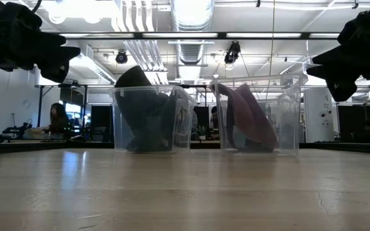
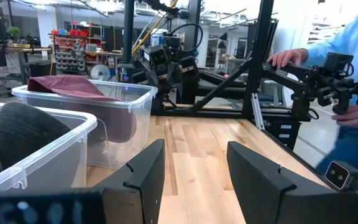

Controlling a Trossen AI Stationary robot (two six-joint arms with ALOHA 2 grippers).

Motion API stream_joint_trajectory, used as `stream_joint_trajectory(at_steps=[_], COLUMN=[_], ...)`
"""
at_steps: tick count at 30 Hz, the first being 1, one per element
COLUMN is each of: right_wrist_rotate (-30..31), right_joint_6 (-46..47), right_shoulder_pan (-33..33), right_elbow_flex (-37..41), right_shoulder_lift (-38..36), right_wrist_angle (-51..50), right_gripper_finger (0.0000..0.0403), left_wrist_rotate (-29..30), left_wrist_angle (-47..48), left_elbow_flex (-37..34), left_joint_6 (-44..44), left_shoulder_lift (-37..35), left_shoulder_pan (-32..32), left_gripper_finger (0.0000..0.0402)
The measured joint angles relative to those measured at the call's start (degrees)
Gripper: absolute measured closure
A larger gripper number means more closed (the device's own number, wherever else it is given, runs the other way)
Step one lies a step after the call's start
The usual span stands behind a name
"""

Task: Pick & Place hat
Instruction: Return to Home Position

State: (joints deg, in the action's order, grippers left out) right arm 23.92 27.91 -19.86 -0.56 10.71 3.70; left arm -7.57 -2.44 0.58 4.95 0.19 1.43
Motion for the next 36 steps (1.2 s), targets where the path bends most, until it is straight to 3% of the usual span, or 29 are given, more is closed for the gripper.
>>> stream_joint_trajectory(at_steps=[3, 10, 13, 25, 36], right_wrist_rotate=[-2.6, -21.3, -26.2, -25.3, -25.3], right_joint_6=[-3.2, -17.4, -19.9, -29.6, -22.9], right_shoulder_pan=[2.2, 11.1, 13.7, 15.9, 15.9], right_elbow_flex=[0.0, 0.0, 0.0, 0.0, 0.0], right_shoulder_lift=[-1.3, -7.0, -8.8, -9.8, -6.1], right_wrist_angle=[-0.1, -0.1, -1.6, -3.0, -3.0], right_gripper_finger=[0.0276, 0.0275, 0.0279, 0.0279, 0.0277], left_wrist_rotate=[0.0, 0.0, 0.0, 0.0, 0.0], left_wrist_angle=[0.0, -0.1, -0.1, 0.0, 0.0], left_elbow_flex=[0.0, 0.0, 0.0, 0.0, 0.0], left_joint_6=[0.0, 0.0, 0.0, 0.0, 0.0], left_shoulder_lift=[0.0, 0.0, 0.0, 0.0, 0.0], left_shoulder_pan=[0.0, 0.0, 0.0, 0.0, 0.0], left_gripper_finger=[0.0234, 0.0234, 0.0234, 0.0234, 0.0234])
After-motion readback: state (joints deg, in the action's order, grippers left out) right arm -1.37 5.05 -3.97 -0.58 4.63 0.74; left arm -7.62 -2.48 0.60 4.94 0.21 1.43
